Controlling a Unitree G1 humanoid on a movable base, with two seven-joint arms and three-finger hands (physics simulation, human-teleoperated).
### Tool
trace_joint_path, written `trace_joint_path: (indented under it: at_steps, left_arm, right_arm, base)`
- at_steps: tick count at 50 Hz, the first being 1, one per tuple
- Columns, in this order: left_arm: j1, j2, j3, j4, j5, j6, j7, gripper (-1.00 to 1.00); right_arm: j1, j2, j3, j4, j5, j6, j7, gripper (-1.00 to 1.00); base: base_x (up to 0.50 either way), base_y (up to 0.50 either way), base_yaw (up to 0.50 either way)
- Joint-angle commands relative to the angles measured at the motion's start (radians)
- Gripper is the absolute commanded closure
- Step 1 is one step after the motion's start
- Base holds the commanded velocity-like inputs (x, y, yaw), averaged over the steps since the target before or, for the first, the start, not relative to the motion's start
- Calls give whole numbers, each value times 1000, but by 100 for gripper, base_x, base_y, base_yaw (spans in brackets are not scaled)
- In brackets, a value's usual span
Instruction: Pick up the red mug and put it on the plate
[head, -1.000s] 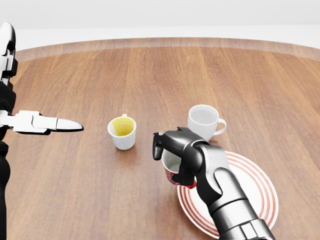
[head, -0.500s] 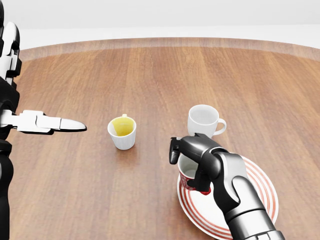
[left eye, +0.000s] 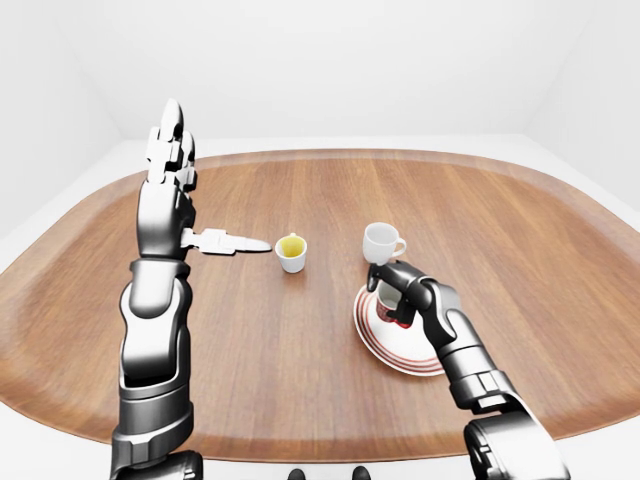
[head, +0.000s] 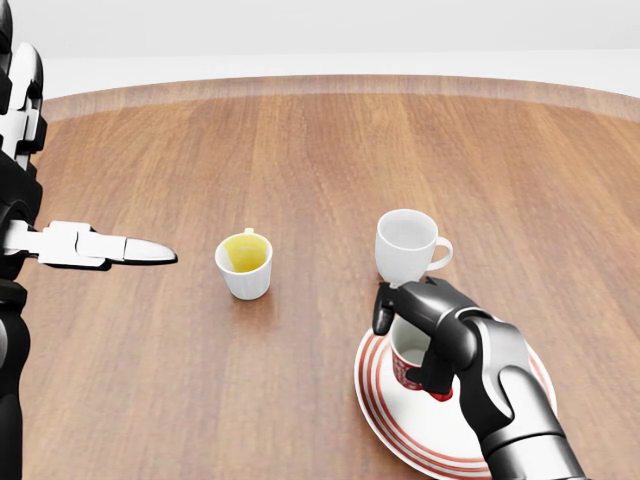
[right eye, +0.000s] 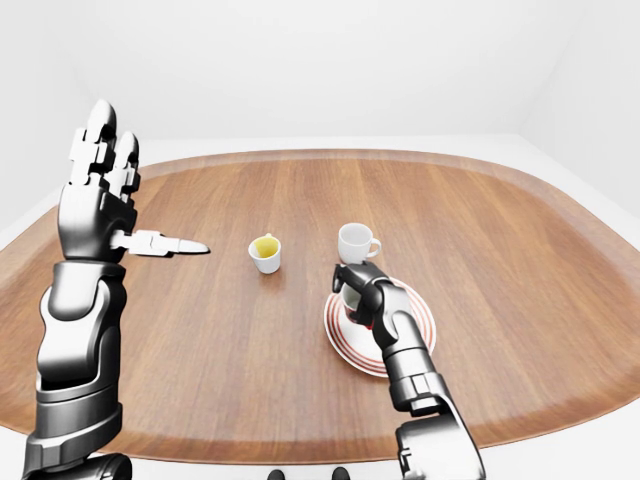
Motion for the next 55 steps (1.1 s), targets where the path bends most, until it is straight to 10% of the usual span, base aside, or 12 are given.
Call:
trace_joint_path:
  at_steps: [1,55]
  left_arm:
    - [5,-3,0,3,1,0,0,-100]
    - [10,-3,2,-1,-2,0,-1,-100]
  right_arm:
    - [0,-29,-22,34,-4,0,-32,100]
    - [-130,-99,-24,461,158,0,-284,100]
  base:
    - [0,0,0]
    - [0,0,0]
